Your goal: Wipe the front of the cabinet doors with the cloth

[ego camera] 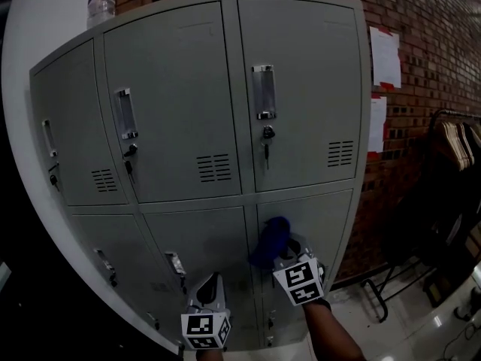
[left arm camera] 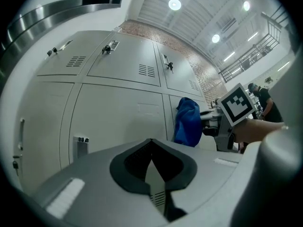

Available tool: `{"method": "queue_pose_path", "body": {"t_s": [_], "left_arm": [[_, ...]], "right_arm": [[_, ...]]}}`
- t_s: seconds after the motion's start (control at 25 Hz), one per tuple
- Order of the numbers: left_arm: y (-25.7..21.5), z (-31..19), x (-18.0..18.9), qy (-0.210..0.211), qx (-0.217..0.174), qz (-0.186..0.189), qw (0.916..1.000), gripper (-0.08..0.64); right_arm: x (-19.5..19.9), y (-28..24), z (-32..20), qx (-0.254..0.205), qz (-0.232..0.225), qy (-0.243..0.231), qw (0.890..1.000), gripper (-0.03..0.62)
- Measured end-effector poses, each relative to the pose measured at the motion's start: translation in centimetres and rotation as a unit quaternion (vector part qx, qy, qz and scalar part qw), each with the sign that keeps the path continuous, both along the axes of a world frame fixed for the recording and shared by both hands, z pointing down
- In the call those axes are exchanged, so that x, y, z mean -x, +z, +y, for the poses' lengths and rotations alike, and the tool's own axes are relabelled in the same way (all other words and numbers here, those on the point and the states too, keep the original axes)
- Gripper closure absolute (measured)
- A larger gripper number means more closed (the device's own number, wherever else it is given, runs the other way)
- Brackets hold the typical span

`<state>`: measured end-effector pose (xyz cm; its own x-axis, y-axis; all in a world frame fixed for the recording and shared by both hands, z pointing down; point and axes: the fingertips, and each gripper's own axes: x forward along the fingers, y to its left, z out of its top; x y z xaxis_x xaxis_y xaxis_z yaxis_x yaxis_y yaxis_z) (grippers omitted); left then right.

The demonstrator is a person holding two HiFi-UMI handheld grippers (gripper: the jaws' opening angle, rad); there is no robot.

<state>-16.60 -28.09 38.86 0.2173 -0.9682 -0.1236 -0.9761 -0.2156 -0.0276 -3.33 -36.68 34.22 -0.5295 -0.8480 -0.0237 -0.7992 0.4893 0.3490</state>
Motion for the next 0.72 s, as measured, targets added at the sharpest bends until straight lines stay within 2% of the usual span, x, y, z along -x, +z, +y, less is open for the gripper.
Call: {"method": "queue_pose_path", "body": {"t_s": [0.16, 0.36, 0.52, 0.72], "left_arm": [[0.0, -0.5, -0.3, 0.002, 0.000, 0.002, 1.0000, 0.543], [0.3, -1.0, -1.9, 0.017, 0.005, -0.001, 0.9998, 0.543], [0.7, -1.3, -3.3, 0.024, 0.010, -0.001, 0.9997, 0.543], [1.1, -1.3, -5.2, 0.030, 0.010, -0.025, 0.9992, 0.543]], "right_arm": [[-2.4, 0.1, -0.5, 0.002, -0.005, 0.016, 1.000, 0.514], [-7.5, 0.3, -1.3, 0.001, -0.002, 0.061, 0.998, 0.514], [-11.2, 0.6, -2.0, 0.010, -0.031, 0.070, 0.997, 0.514], [-15.5, 1.0, -2.6, 0.024, -0.054, 0.092, 0.994, 0.514]]}}
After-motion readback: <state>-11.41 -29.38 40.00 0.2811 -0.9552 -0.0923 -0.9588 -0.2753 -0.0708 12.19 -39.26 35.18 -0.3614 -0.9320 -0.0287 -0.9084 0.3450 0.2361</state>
